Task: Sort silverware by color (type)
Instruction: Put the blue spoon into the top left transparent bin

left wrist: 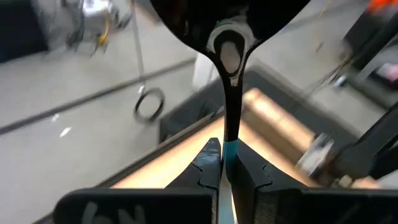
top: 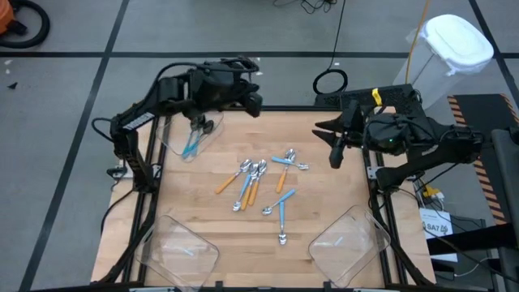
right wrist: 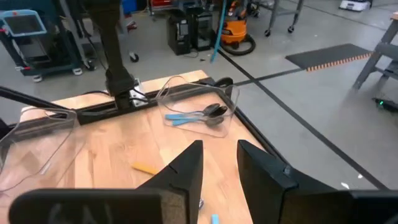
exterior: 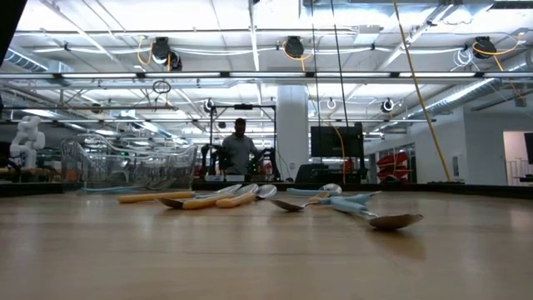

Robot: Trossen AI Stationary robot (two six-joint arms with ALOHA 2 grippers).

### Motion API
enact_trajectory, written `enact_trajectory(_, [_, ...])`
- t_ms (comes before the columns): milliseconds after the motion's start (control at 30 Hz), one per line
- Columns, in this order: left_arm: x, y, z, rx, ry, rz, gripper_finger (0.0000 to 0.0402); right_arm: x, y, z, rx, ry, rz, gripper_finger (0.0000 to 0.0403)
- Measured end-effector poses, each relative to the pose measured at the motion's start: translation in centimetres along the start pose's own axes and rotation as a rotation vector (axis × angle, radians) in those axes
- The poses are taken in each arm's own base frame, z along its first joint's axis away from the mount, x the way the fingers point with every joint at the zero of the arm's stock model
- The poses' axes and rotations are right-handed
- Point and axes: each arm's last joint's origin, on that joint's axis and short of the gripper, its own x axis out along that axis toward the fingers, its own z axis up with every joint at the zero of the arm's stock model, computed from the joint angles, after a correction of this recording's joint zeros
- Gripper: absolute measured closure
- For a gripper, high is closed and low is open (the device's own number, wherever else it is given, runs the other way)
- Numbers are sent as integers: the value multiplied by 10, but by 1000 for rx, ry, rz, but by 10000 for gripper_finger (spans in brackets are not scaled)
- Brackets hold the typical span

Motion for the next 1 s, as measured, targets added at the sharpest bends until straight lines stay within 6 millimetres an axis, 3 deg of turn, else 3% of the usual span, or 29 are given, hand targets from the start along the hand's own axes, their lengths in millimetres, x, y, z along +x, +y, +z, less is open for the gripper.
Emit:
enact_trajectory(200, [8, 32, -7, 25, 194, 89, 389, -17, -9, -2, -1, 8, 42, 307])
enact_trajectory(500, [9, 74, -15, 66, 440, 237, 389, -36, -13, -11, -13, 101, 302, 307])
enact_trajectory(767, [15, 99, -8, 32, 492, 210, 389, -39, -12, -24, -42, 265, 446, 307])
enact_trajectory(1000, [31, 111, -8, 8, 537, 212, 389, -40, -15, -35, -77, 388, 418, 333])
